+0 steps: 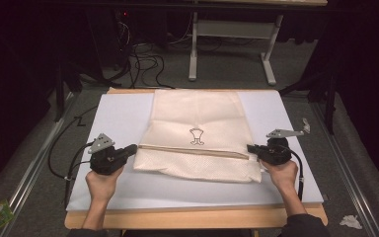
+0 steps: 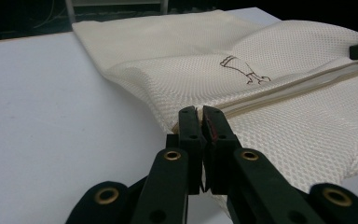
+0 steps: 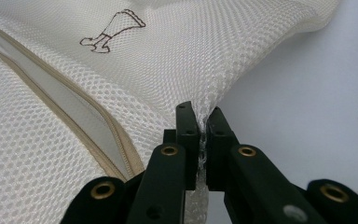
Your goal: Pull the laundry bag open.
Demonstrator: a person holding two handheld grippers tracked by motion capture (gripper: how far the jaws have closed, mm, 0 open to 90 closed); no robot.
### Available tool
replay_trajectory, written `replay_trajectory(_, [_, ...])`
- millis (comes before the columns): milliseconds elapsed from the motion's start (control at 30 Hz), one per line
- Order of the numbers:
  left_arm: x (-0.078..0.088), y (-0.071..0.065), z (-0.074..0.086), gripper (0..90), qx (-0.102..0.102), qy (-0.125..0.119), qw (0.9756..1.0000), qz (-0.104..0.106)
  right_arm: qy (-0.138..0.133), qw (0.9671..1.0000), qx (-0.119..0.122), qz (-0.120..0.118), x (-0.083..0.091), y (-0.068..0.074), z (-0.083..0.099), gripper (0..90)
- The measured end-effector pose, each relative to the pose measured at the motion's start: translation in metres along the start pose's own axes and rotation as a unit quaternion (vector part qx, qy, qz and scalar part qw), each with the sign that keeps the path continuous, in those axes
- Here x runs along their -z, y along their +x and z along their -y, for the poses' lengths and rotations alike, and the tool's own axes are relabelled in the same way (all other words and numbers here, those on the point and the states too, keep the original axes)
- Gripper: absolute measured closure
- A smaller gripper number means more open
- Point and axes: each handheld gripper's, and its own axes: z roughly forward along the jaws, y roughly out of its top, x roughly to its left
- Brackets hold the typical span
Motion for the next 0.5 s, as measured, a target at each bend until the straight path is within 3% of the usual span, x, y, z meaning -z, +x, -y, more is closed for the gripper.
replay_trajectory(500, [0.0014, -0.0022, 0.0017, 87.4, 0.0, -0.005, 1.0, 0.006, -0.015, 0.9998, -0.01, -0.006, 0.0036, -0.0001, -0.0026, 88.2])
